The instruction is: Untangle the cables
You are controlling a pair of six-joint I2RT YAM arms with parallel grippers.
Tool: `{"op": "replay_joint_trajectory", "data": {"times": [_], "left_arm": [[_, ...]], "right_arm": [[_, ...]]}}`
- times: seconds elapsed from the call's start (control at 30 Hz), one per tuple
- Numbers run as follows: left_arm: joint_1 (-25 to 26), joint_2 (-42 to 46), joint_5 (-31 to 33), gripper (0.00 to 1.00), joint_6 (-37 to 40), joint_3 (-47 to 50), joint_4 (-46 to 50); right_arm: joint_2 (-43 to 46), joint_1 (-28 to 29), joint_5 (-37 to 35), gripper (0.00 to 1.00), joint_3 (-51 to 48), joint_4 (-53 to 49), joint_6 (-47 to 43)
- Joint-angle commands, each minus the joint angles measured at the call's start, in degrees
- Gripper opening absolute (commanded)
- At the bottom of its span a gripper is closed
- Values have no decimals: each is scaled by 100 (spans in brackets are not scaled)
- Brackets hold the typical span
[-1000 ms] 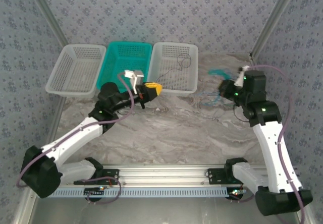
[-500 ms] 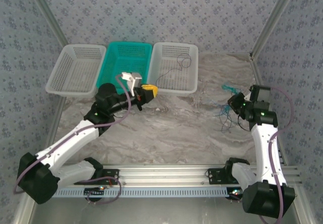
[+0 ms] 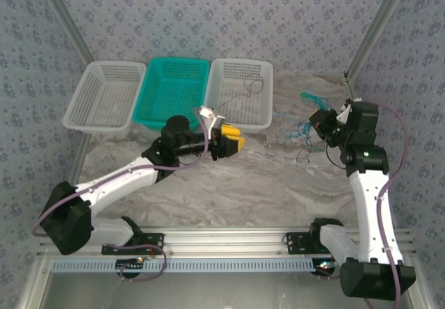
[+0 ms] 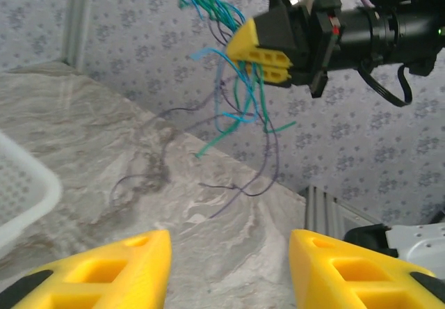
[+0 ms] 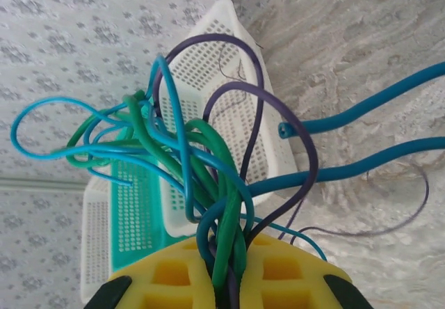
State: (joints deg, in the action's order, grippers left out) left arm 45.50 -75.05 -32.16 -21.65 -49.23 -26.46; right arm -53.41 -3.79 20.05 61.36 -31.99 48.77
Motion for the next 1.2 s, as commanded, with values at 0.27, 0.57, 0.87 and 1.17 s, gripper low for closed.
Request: {"op": "replay_joint_trajectory", "data": {"times": [0.27, 0.57, 0.87, 1.17], "left_arm": [[1185, -1573, 577, 59, -123, -1464, -590], [1234, -3018, -178, 62, -510, -2645, -864], [1105, -2676, -10, 0, -645, -2372, -867], [898, -1868, 24, 0, -507, -2146, -356]], "right_arm": [[-219, 1313, -2915, 2, 940, -1321, 2727], [-313, 1683, -3044, 2, 1001, -1369, 3022], [-182, 1605, -3790, 9, 807, -1892, 2929], [-82, 763, -3769, 52, -971, -1825, 2140]]}}
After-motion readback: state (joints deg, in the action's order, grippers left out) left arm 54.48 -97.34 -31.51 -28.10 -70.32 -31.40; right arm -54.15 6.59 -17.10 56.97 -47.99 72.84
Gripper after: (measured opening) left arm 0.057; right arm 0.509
